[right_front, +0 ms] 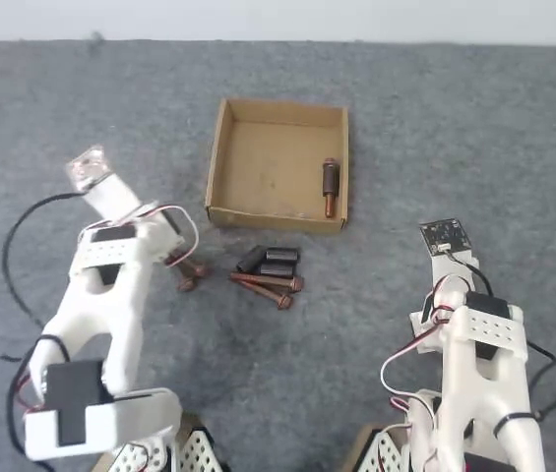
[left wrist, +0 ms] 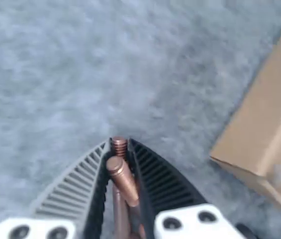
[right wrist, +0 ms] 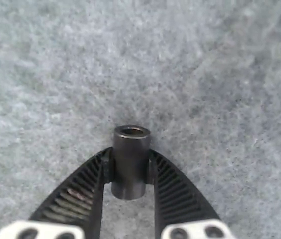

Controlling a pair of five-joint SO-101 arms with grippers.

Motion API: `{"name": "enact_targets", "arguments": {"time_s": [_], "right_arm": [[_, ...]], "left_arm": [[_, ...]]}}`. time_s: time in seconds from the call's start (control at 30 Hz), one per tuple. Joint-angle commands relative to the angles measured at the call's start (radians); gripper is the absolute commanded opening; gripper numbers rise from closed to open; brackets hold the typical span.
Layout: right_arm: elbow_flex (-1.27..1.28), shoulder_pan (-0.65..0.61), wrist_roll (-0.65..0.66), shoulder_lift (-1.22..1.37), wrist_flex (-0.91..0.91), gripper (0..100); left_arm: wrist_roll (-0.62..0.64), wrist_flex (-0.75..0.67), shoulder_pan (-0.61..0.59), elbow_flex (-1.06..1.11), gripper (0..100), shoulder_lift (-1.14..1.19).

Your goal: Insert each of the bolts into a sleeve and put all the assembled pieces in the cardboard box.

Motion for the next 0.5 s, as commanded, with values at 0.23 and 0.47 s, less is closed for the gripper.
{"name": "enact_targets", "arguments": {"time_s": [0.23,0.47], "right_arm": [[-0.005,0.01,0.011,-0.033,-0.013,0.7],[-0.005,0.01,0.011,-0.033,-0.012,0.7]], "left_arm": [[-0.247,0.068,-0.147,-0.033,1,-0.034],[-0.674,0.356,-0.167,-0.188,1,-0.035]]}}
